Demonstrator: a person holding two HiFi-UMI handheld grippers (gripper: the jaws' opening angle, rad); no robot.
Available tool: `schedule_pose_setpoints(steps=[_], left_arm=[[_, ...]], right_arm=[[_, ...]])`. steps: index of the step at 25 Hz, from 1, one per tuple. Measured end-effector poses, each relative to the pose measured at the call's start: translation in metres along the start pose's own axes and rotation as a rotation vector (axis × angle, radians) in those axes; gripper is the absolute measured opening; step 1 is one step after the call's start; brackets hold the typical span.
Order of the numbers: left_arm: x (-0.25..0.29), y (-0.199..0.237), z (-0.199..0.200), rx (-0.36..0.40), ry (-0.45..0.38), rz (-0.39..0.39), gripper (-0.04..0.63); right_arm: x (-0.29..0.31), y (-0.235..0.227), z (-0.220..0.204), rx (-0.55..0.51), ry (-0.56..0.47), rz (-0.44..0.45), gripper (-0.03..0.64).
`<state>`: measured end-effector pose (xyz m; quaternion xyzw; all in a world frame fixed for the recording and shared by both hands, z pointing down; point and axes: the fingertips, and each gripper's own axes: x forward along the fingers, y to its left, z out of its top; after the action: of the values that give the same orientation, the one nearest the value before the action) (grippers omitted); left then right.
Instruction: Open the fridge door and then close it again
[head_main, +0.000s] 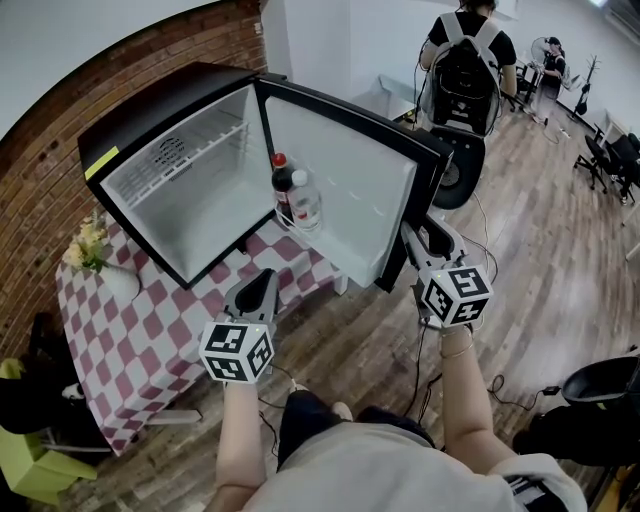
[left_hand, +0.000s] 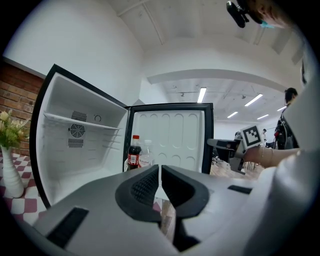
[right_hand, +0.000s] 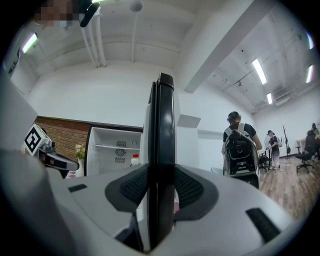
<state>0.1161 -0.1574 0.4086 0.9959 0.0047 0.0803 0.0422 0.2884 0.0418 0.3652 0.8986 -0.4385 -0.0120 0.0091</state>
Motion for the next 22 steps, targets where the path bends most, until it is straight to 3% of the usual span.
schedule_pose_setpoints(steps=[22], left_arm=[[-0.005, -0.017, -0.006, 0.023, 0.028, -0.018, 0.018]], right_arm=[[-0.008, 0.018, 0.001, 0.006, 0.003, 0.01, 0.14]])
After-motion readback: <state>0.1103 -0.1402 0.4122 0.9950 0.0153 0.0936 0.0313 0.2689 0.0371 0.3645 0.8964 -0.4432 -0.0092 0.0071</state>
